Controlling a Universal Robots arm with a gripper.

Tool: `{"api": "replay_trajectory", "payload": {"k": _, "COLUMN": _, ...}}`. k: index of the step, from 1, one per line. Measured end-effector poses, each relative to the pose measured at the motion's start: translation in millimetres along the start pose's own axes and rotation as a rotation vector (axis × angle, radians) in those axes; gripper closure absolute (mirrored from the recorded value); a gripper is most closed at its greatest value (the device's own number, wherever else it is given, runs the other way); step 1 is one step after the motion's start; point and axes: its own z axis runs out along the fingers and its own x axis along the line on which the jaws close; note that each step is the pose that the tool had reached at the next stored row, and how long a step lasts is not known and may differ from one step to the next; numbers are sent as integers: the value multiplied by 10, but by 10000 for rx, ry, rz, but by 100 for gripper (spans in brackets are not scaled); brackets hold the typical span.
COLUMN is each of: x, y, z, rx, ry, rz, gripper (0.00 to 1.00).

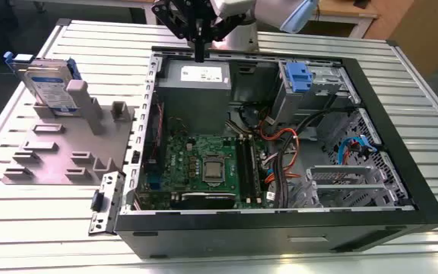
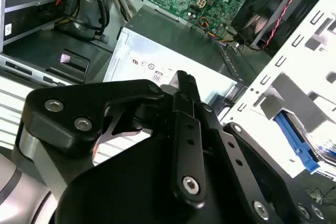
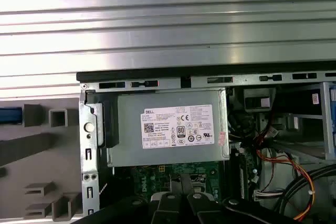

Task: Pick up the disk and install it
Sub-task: 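Reach for the disk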

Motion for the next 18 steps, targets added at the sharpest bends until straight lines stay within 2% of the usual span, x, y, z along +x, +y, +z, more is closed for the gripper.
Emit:
{"api": "replay_trajectory", "payload": {"k": 11, "x": 5, "y": 0, "z": 0, "rx": 1, "ry": 0, "rz": 2, "gripper": 89}}
{"api": "replay_trajectory", "payload": {"k": 18, "x": 82, "y": -6, "z": -2, "rx": -1, "ry": -1, "rz": 0, "gripper": 89}}
